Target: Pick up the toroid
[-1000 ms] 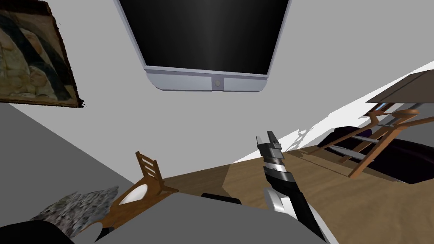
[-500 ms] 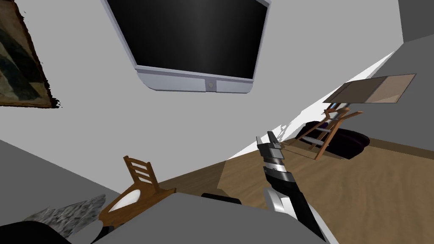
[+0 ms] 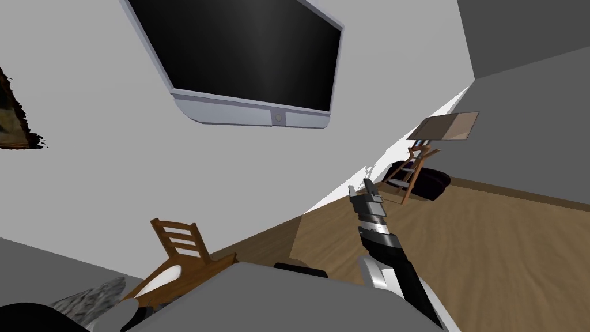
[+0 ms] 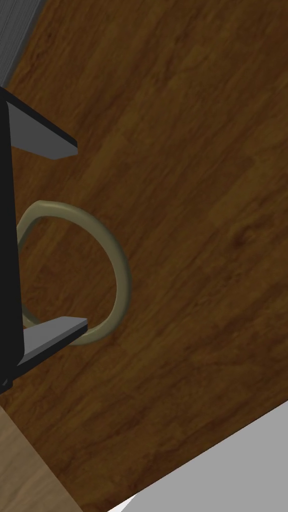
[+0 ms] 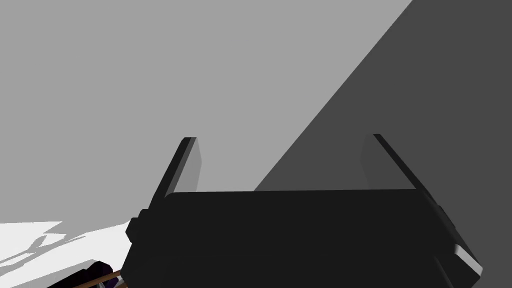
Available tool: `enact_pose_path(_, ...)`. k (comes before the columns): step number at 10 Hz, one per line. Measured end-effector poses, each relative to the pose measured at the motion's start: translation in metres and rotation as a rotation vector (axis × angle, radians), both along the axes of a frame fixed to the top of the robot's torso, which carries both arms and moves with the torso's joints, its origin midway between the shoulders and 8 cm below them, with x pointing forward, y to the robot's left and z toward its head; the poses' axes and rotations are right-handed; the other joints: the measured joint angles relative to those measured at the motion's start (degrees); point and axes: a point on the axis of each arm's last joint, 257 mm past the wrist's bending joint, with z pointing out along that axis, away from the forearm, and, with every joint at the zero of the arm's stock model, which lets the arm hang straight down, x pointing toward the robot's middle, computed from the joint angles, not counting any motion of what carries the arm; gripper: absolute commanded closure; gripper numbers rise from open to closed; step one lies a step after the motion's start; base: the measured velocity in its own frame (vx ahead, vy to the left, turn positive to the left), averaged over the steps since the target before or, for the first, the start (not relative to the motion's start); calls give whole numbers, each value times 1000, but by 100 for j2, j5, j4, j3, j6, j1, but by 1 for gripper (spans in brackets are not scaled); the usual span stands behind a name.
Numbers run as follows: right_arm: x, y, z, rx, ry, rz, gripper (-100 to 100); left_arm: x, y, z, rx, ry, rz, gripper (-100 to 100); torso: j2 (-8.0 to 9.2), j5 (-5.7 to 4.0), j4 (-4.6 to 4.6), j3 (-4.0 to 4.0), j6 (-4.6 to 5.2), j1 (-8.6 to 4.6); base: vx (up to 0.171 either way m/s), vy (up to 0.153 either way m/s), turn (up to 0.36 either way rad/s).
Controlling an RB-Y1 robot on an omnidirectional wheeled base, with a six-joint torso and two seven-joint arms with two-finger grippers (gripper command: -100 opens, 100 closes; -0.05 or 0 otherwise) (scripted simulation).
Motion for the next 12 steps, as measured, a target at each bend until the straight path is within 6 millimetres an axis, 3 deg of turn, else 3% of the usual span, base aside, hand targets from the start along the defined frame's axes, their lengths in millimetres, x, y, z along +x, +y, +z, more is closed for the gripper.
enact_pose_path(4,0,0,0,0,0,0,0,1,17,1,21,-2,81,-100,1,0,0,1,-2,2,-87,-27,-120)
enact_pose_path(5,0,0,0,0,0,0,0,0,18,1,21,-1,83,100,-15,2,-3,-8,-2,8,-7,-3,2)
enact_pose_path(9,0,0,0,0,0,0,0,0,18,1,22,0,80,100,-36,5,-8,-21,-6,16,-2,0,-1)
enact_pose_path(10,0,0,0,0,0,0,0,0,18,1,22,0,79,0,-36,5,-8,-21,-7,17,0,0,0)
enact_pose_path(11,0,0,0,0,0,0,0,0,18,1,22,0,79,100,-36,5,-7,-21,-7,17,90,46,307)
enact_pose_path(12,0,0,0,0,1,0,0,0,13,1,17,-1,63,100,-57,6,-15,-33,-23,29,208,53,492)
